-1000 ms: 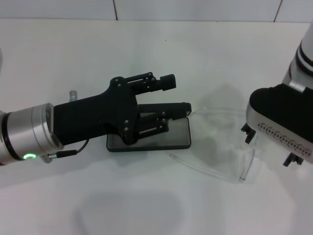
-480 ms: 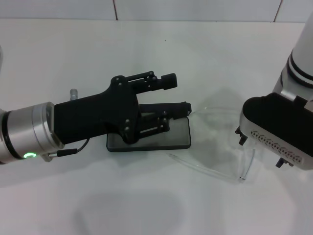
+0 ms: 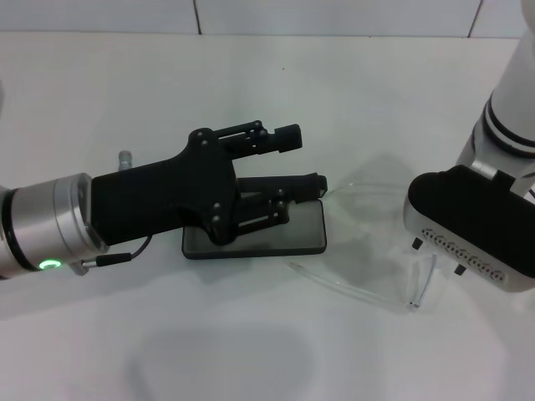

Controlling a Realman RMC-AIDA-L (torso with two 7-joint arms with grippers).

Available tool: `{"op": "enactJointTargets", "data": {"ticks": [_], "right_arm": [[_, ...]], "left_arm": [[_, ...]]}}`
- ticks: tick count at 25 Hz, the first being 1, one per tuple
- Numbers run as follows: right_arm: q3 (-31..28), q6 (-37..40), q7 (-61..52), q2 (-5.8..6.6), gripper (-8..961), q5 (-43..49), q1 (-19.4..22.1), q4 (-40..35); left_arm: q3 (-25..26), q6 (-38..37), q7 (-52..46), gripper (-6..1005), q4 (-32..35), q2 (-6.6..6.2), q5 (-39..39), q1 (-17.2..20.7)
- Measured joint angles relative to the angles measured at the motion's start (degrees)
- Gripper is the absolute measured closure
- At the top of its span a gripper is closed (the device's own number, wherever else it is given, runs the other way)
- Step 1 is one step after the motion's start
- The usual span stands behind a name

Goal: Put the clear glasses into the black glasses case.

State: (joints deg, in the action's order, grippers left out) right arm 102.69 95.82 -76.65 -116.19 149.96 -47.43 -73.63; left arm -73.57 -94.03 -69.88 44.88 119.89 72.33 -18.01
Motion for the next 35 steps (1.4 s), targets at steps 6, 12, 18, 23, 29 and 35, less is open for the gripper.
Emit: {"op": "enactJointTargets", "data": {"ticks": [6,12,18,23,29,35], "right_arm": [[0.91,-1.52,-0.02,0.0,410,0.11,0.15,0.77],[1.02,-1.78,-0.18,0.0,521,-0.21,0.15,0.77],[1.03,-2.46,-0.48,0.0,545,-0.57,0.23,0.77],[1.03,-2.62,-0.45,0.0,601,-0.93,0.23,0.77],[1.02,-3.43,-0.25,0.0,759,-1.07,0.33,1.32],[-0.32,-3.42,0.0,0.0,815,-1.63,1.16,0.25]], "left_arm": [[-0.03,-0.04,0.0,477,0.42,-0.01,0.0,0.05],[0.02,-0.1,0.0,481,0.83,-0.01,0.0,0.24],[0.1,-0.1,0.0,485,0.83,-0.01,0.0,0.2],[0.18,-0.1,0.0,488,0.83,-0.01,0.0,0.18],[0.19,-0.1,0.0,491,0.83,-0.01,0.0,0.17],[0.22,-0.07,0.0,495,0.82,-0.07,0.0,0.13]]}}
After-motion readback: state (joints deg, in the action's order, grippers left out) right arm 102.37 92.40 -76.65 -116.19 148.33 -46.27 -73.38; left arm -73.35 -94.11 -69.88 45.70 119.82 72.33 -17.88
